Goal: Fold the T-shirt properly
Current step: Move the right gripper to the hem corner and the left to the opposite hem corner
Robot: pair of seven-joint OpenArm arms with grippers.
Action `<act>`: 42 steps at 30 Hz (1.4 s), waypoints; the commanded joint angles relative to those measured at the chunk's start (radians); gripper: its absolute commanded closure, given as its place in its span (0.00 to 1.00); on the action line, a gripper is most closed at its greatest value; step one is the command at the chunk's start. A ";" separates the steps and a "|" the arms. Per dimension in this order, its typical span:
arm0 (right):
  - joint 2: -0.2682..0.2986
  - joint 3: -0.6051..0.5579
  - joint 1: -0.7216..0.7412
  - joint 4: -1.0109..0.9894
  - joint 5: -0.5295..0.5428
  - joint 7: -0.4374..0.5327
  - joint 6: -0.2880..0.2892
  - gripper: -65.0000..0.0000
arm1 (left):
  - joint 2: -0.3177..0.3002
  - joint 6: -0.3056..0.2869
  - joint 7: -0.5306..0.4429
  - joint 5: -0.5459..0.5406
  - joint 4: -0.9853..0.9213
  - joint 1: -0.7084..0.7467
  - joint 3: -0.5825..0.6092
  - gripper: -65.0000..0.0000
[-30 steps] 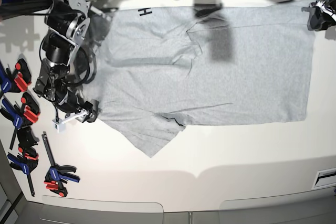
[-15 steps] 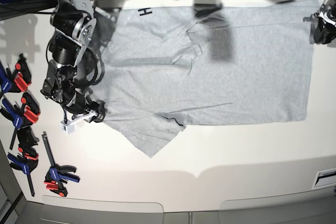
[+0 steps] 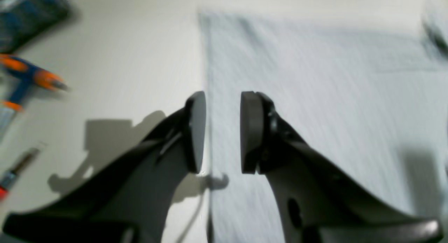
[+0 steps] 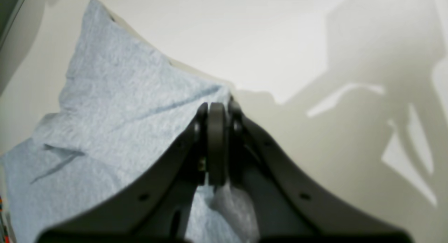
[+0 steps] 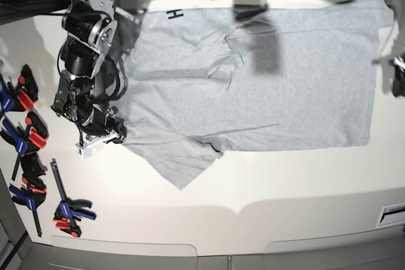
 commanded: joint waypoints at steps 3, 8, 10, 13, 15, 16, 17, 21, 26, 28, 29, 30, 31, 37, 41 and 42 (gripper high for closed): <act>0.009 -0.002 0.024 0.010 -0.008 -0.002 0.004 1.00 | -0.048 0.008 -0.024 -0.018 -0.107 -0.116 0.012 0.76; 0.009 -0.002 0.024 0.010 -0.009 -0.002 0.004 1.00 | -0.098 0.014 -0.077 -0.039 -0.405 -0.320 0.136 0.76; 0.008 -0.002 0.024 0.010 -0.008 -0.002 0.004 1.00 | -0.108 0.014 -0.109 -0.038 -0.524 -0.406 0.201 0.76; 0.009 -0.002 0.024 0.010 -0.009 -0.002 0.004 1.00 | -0.111 0.014 -0.166 -0.015 -0.694 -0.536 0.287 0.76; 0.009 -0.002 0.024 0.010 -0.009 -0.002 0.004 1.00 | -0.111 0.014 -0.187 -0.007 -0.804 -0.626 0.333 0.76; 0.009 -0.002 0.024 0.010 -0.009 -0.002 0.004 1.00 | -0.111 0.014 -0.187 -0.004 -0.856 -0.668 0.350 0.76; 0.009 -0.002 0.024 0.010 -0.008 -0.002 0.004 1.00 | -0.110 0.014 -0.187 0.005 -0.904 -0.708 0.364 0.76; 0.009 -0.002 0.024 0.010 -0.008 -0.003 0.004 1.00 | -0.105 0.014 -0.202 0.045 -1.048 -0.825 0.376 0.68; 0.009 -0.002 0.024 0.010 -0.008 -0.002 0.004 1.00 | -0.095 0.014 -0.211 0.051 -1.129 -0.861 0.376 0.62; 0.009 -0.002 0.024 0.010 -0.008 -0.002 0.004 1.00 | -0.085 0.014 -0.214 0.051 -1.152 -0.857 0.376 0.61; 0.009 -0.002 0.024 0.010 -0.008 -0.002 0.004 1.00 | -0.079 0.014 -0.217 0.051 -1.157 -0.851 0.376 0.61; 0.009 -0.002 0.024 0.010 -0.009 -0.002 0.004 1.00 | -0.071 0.014 -0.217 0.051 -1.157 -0.843 0.376 0.61; 0.009 -0.002 0.024 0.010 -0.008 -0.002 0.004 1.00 | -0.063 0.014 -0.217 0.051 -1.157 -0.835 0.376 0.61; 0.009 -0.002 0.024 0.010 -0.009 -0.003 0.004 1.00 | 0.004 0.014 -0.237 0.116 -1.157 -0.828 0.376 0.61; 0.009 -0.002 0.024 0.010 -0.009 -0.003 0.004 1.00 | 0.043 0.014 -0.250 0.133 -1.157 -0.828 0.376 0.61; 0.009 -0.002 0.024 0.010 -0.009 -0.003 0.004 1.00 | 0.050 0.014 -0.255 0.133 -1.157 -0.829 0.376 0.61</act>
